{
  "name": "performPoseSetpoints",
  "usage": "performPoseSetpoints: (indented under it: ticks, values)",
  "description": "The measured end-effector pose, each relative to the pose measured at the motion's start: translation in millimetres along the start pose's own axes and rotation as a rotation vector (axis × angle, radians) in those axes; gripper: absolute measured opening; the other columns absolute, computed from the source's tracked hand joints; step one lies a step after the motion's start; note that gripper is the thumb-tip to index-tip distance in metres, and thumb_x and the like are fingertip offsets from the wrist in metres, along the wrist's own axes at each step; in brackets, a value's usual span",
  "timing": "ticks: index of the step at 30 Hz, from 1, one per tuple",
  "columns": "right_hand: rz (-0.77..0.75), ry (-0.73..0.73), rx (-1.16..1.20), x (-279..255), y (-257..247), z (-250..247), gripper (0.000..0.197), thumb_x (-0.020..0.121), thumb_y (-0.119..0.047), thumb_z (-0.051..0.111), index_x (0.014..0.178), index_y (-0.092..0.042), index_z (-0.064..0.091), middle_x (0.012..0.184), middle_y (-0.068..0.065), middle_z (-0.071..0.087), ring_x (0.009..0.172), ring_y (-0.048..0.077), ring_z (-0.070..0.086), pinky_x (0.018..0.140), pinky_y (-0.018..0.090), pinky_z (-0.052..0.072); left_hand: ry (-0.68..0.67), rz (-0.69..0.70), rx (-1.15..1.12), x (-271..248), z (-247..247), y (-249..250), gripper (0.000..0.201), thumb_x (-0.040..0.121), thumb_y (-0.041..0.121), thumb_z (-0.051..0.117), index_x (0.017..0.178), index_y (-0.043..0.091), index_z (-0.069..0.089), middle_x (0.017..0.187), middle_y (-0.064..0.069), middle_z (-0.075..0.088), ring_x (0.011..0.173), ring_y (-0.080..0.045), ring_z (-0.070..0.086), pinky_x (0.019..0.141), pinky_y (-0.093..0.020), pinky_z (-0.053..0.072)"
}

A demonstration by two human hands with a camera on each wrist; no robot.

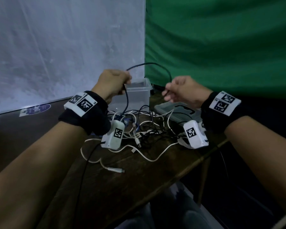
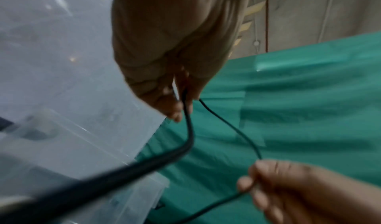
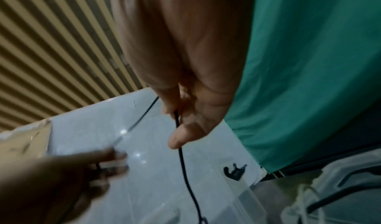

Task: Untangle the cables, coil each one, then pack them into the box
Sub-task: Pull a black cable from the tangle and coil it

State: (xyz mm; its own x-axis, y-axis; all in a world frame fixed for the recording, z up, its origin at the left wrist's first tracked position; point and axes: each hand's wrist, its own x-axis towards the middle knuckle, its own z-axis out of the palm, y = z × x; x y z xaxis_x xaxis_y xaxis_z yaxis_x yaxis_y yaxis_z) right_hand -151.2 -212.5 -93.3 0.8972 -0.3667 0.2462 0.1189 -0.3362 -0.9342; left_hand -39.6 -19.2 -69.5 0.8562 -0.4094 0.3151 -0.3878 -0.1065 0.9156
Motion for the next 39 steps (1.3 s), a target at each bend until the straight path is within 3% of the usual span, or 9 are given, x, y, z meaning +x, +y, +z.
performPoseSetpoints:
  ticks: [4, 7, 10, 15, 24, 29, 33, 36, 39]
  values:
    - [-0.124, 0.128, 0.205, 2, -27, 0, 0.023, 0.098, -0.010, 0.047, 0.076, -0.011, 0.045, 0.071, 0.012, 0.064, 0.047, 0.011, 0.060, 0.046, 0.020, 0.050, -0.157, -0.031, 0.417, -3, 4, -11, 0.027, 0.089, 0.029, 0.063, 0.091, 0.003, 0.072, 0.076, -0.009, 0.055, 0.059, -0.017, 0.040, 0.050, -0.023, 0.031]
    - [-0.177, 0.158, 0.168, 5, -35, -2, 0.016, 0.095, -0.012, 0.054, 0.080, -0.012, 0.057, 0.060, 0.004, 0.062, 0.043, 0.009, 0.054, 0.043, 0.019, 0.047, -0.195, 0.087, 0.384, -9, 17, -13, 0.020, 0.091, 0.027, 0.061, 0.083, 0.009, 0.067, 0.068, -0.007, 0.053, 0.052, -0.013, 0.041, 0.047, -0.019, 0.033]
    - [-0.225, 0.250, 0.006, 9, -32, -3, 0.010, 0.092, -0.015, 0.059, 0.084, -0.015, 0.065, 0.056, 0.001, 0.054, 0.038, 0.004, 0.042, 0.040, 0.017, 0.038, -0.178, 0.144, 0.267, -7, 25, -11, 0.006, 0.089, 0.022, 0.062, 0.092, 0.017, 0.064, 0.083, -0.009, 0.062, 0.063, -0.016, 0.049, 0.056, -0.022, 0.041]
    - [-0.278, 0.444, -0.003, 7, -30, -12, 0.011, 0.094, -0.017, 0.057, 0.089, -0.013, 0.066, 0.056, 0.000, 0.047, 0.036, 0.002, 0.037, 0.038, 0.017, 0.035, -0.135, 0.198, 0.351, 3, 17, -9, 0.016, 0.082, 0.022, 0.071, 0.096, 0.017, 0.065, 0.071, 0.003, 0.059, 0.054, -0.006, 0.047, 0.050, -0.016, 0.039]
    - [-0.279, 0.203, 0.456, -2, -60, -1, 0.017, 0.100, -0.012, 0.045, 0.096, -0.005, 0.060, 0.072, 0.008, 0.054, 0.048, 0.009, 0.053, 0.054, 0.024, 0.053, -0.337, 0.211, 0.443, -7, 45, -27, 0.010, 0.084, 0.022, 0.070, 0.081, 0.014, 0.066, 0.065, 0.005, 0.055, 0.053, -0.004, 0.048, 0.053, -0.016, 0.041]
    - [-0.233, 0.192, 0.581, 2, -55, -11, 0.015, 0.100, -0.014, 0.045, 0.100, -0.004, 0.057, 0.076, 0.009, 0.057, 0.057, 0.013, 0.062, 0.058, 0.024, 0.055, -0.247, 0.175, 0.364, 0, 47, -28, 0.029, 0.088, 0.017, 0.064, 0.062, 0.011, 0.053, 0.053, -0.001, 0.051, 0.046, -0.008, 0.045, 0.051, -0.019, 0.041]
    - [-0.057, 0.117, 0.368, 5, -33, -4, 0.012, 0.097, -0.014, 0.051, 0.099, -0.007, 0.060, 0.082, 0.009, 0.063, 0.063, 0.014, 0.065, 0.060, 0.026, 0.055, -0.125, 0.129, 0.189, 10, 39, -23, 0.030, 0.087, 0.018, 0.066, 0.059, 0.015, 0.056, 0.048, 0.003, 0.055, 0.057, -0.019, 0.049, 0.058, -0.027, 0.041]
    - [0.076, -0.073, 0.066, 7, -8, 12, 0.013, 0.091, -0.010, 0.060, 0.102, -0.005, 0.063, 0.087, 0.008, 0.064, 0.068, 0.014, 0.062, 0.060, 0.026, 0.056, -0.108, 0.148, 0.156, 12, 36, -18, 0.029, 0.088, 0.016, 0.065, 0.060, 0.016, 0.057, 0.060, -0.005, 0.059, 0.058, -0.020, 0.052, 0.060, -0.027, 0.039]
    - [0.067, -0.220, -0.124, 6, 8, 29, 0.011, 0.088, -0.006, 0.063, 0.091, -0.016, 0.065, 0.078, 0.000, 0.061, 0.068, 0.012, 0.057, 0.061, 0.026, 0.052, -0.108, 0.165, 0.106, 10, 32, -12, 0.022, 0.090, 0.012, 0.062, 0.070, 0.003, 0.061, 0.062, -0.006, 0.058, 0.051, -0.011, 0.052, 0.053, -0.021, 0.040]
